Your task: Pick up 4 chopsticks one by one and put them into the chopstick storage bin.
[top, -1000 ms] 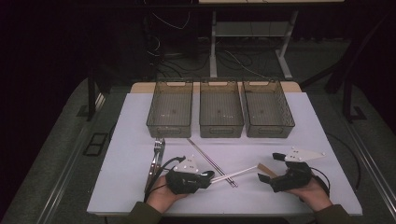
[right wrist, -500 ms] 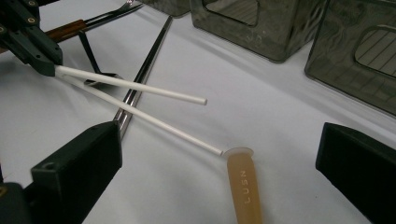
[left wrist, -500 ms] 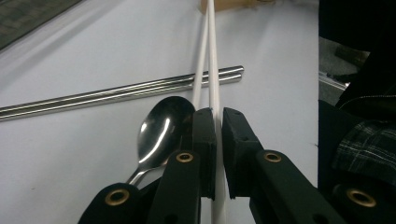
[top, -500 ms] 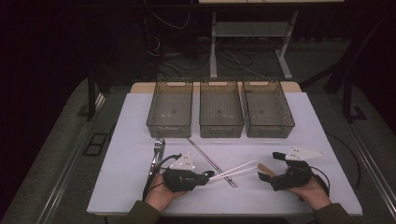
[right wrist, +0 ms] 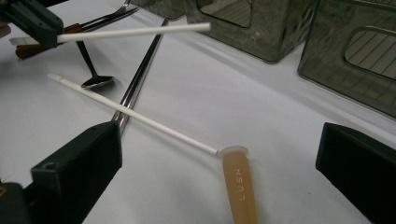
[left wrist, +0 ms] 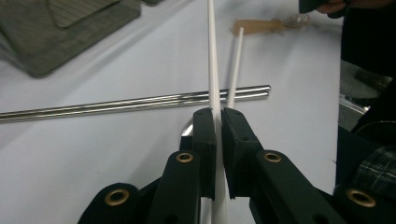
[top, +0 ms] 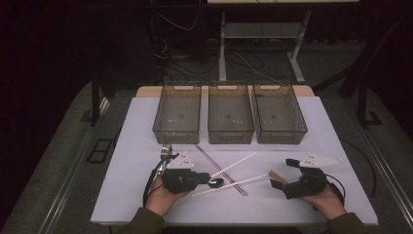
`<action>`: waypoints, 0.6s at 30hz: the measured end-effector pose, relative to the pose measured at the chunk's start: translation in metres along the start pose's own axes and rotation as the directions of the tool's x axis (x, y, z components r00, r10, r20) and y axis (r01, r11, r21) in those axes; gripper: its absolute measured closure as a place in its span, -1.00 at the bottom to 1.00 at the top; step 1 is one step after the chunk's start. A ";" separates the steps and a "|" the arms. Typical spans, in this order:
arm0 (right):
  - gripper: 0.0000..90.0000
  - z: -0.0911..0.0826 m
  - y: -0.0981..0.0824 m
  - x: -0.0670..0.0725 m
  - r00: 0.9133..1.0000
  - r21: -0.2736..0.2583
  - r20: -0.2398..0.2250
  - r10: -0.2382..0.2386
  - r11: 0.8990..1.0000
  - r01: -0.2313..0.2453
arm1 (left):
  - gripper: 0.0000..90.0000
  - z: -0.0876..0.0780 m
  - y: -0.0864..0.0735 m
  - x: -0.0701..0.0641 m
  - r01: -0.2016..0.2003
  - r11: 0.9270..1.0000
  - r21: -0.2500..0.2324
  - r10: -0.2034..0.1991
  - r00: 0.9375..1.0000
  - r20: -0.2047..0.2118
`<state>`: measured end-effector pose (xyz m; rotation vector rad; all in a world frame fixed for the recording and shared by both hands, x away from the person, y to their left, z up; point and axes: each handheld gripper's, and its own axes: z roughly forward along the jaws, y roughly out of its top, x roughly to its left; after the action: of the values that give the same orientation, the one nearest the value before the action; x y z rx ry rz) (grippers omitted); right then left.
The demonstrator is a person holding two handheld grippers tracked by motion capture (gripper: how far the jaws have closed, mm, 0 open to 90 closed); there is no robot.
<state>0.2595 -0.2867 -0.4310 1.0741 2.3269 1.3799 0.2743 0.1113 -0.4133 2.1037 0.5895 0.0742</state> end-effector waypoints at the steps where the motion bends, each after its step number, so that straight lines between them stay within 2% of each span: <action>1: -0.99 0.000 0.000 0.000 1.000 -0.001 0.000 0.000 1.000 0.000 | 0.87 -0.001 0.000 0.001 0.003 1.000 -0.004 -0.003 1.000 -0.005; 18: -0.99 0.001 0.000 -0.002 1.000 -0.005 0.007 0.001 1.000 -0.001 | 0.87 -0.022 0.005 0.024 0.045 0.996 -0.072 -0.050 0.996 -0.069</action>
<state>0.2618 -0.2875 -0.4316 1.0771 2.3166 1.3795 0.2913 0.1360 -0.4008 2.0243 0.6695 0.1417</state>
